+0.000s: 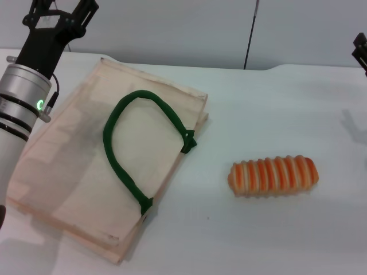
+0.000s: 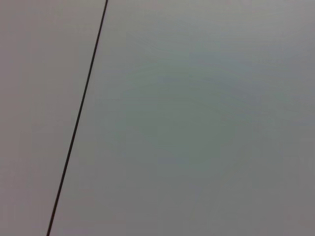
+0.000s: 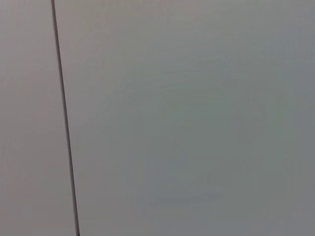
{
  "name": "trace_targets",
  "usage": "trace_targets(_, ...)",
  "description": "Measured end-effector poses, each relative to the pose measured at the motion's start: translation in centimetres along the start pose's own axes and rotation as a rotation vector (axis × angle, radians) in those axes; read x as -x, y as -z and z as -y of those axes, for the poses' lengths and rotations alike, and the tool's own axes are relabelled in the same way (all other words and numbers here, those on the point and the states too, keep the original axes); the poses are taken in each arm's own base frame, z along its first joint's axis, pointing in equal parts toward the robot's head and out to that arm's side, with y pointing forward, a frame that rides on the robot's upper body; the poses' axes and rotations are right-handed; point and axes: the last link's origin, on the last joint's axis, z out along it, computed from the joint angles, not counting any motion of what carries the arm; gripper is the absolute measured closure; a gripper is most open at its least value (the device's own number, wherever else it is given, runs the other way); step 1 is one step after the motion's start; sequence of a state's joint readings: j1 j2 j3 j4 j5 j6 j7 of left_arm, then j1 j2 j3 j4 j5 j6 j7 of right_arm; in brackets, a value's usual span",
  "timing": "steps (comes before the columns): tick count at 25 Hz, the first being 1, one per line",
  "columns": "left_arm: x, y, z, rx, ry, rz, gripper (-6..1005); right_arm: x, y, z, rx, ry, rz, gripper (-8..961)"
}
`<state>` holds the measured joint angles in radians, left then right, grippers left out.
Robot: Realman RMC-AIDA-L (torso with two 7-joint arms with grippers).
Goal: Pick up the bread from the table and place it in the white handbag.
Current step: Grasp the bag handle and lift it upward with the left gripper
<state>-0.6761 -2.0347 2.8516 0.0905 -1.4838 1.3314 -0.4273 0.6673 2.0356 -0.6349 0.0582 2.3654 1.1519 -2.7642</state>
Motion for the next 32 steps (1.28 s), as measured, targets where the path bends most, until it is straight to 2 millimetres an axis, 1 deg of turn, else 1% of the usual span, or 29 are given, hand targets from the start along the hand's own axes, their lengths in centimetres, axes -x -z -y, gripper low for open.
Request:
trace_targets(11, -0.1, 0.0, 0.1, 0.012, 0.021, 0.003, 123, 0.2, -0.1, -0.1, 0.003, -0.002, 0.008, 62)
trace_targets(14, -0.1, -0.1, 0.3, 0.01, 0.076, 0.007, 123, 0.2, -0.1, -0.1, 0.004, -0.002, 0.009, 62)
trace_targets(18, -0.6, -0.3, 1.1, 0.043, 0.172, 0.032, 123, 0.2, -0.1, 0.0, 0.001, -0.003, 0.009, 62)
trace_targets(24, -2.2, -2.0, 2.4, 0.187, 0.39, 0.201, 122, 0.1, 0.1, 0.2, -0.009, -0.003, 0.003, 62)
trace_targets(26, -3.4, -2.6, 3.4, 0.214, 0.456, 0.279, 122, 0.1, 0.0, 0.2, -0.008, -0.003, 0.004, 62)
trace_targets(29, -4.9, -2.9, 5.0, 0.231, 0.536, 0.401, 122, 0.2, -0.2, 0.1, -0.005, -0.003, 0.007, 61)
trace_targets(32, -6.0, -2.9, 6.2, 0.221, 0.564, 0.529, 122, 0.2, 0.0, 0.2, -0.007, -0.002, 0.009, 61)
